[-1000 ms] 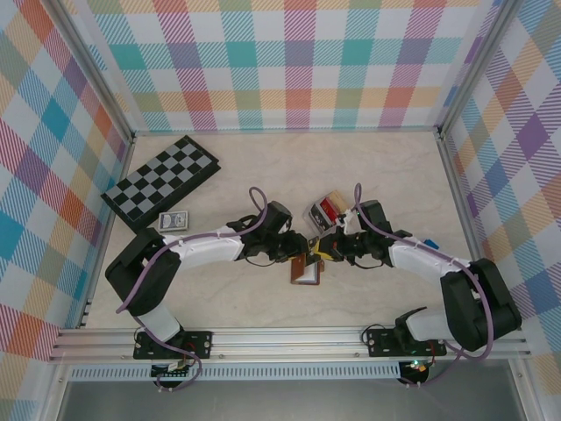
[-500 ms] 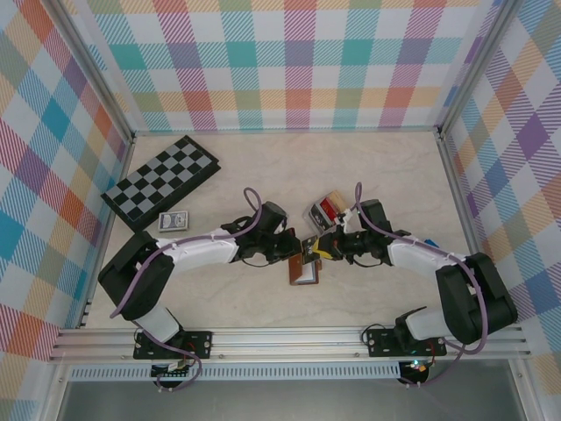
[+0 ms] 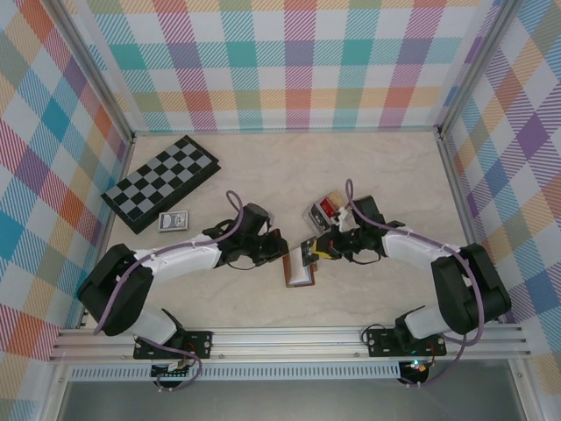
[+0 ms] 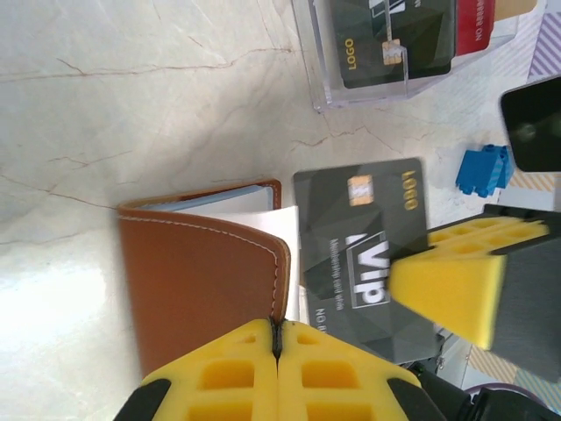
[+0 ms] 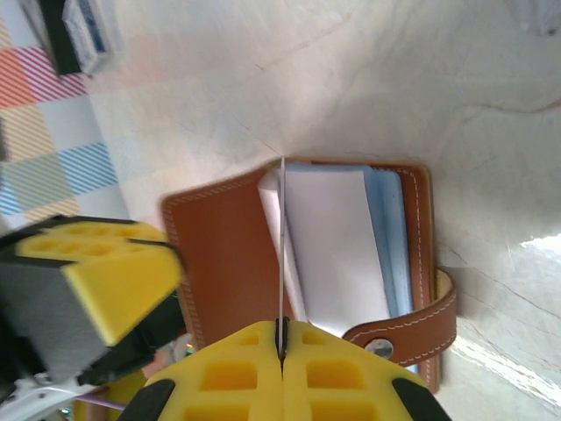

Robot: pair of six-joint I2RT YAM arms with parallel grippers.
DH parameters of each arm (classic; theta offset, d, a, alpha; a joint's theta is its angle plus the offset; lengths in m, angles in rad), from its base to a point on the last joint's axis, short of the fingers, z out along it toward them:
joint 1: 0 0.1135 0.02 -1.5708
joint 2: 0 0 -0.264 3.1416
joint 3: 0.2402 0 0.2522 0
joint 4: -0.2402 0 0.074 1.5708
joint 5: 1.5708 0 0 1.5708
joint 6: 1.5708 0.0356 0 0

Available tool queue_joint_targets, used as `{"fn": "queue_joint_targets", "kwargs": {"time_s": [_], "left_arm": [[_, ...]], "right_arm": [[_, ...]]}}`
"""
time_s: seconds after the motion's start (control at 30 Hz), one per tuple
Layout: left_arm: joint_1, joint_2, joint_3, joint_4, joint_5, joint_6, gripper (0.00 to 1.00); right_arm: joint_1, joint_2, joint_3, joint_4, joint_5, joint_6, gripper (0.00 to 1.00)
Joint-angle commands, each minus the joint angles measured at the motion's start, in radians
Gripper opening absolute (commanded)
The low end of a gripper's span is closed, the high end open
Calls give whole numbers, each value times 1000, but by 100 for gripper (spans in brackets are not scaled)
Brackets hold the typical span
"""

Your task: Put the credit cards into the card holder

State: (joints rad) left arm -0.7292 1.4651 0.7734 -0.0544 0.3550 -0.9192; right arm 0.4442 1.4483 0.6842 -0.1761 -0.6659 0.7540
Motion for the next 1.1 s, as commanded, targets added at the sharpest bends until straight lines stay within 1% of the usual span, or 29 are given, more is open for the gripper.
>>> {"fn": "queue_joint_targets", "kwargs": {"time_s": [0.0, 0.07, 0.1, 0.23, 0.3, 0.37, 0.43, 0.5, 0.57, 0.6, 0.63, 0.93, 1.0, 1.07], "left_arm": [[35, -74, -54, -47, 28, 29, 0], [57, -116, -82, -70, 24, 37, 0], [70, -134, -92, -94, 25, 50, 0], [103, -188, -126, -190, -9, 121, 0], [117, -191, -147, -197, -16, 143, 0], [123, -175, -156, -178, 4, 146, 0], [123, -151, -157, -152, 30, 145, 4], [123, -138, -156, -140, 42, 145, 12], [123, -137, -151, -145, 37, 150, 15], [123, -138, -149, -144, 36, 151, 21], [124, -138, -149, -142, 39, 151, 24], [123, -113, -145, -136, 64, 164, 25], [124, -104, -146, -127, 78, 170, 23], [123, -90, -149, -105, 100, 171, 18]], "right_arm": [[53, 26, 75, -142, 100, -101, 3], [76, 39, 100, -197, 165, -115, 3], [81, 43, 102, -200, 177, -115, 3], [94, 46, 98, -207, 195, -115, 3], [97, 46, 97, -204, 194, -116, 3], [98, 51, 97, -188, 171, -117, 3], [100, 59, 102, -180, 147, -118, 3], [102, 61, 104, -177, 145, -116, 3], [102, 63, 105, -178, 145, -115, 3], [102, 62, 107, -180, 147, -114, 3], [102, 63, 107, -182, 149, -115, 3], [103, 54, 111, -187, 147, -113, 3], [103, 50, 113, -193, 154, -115, 3], [103, 42, 118, -218, 183, -122, 3]]}}
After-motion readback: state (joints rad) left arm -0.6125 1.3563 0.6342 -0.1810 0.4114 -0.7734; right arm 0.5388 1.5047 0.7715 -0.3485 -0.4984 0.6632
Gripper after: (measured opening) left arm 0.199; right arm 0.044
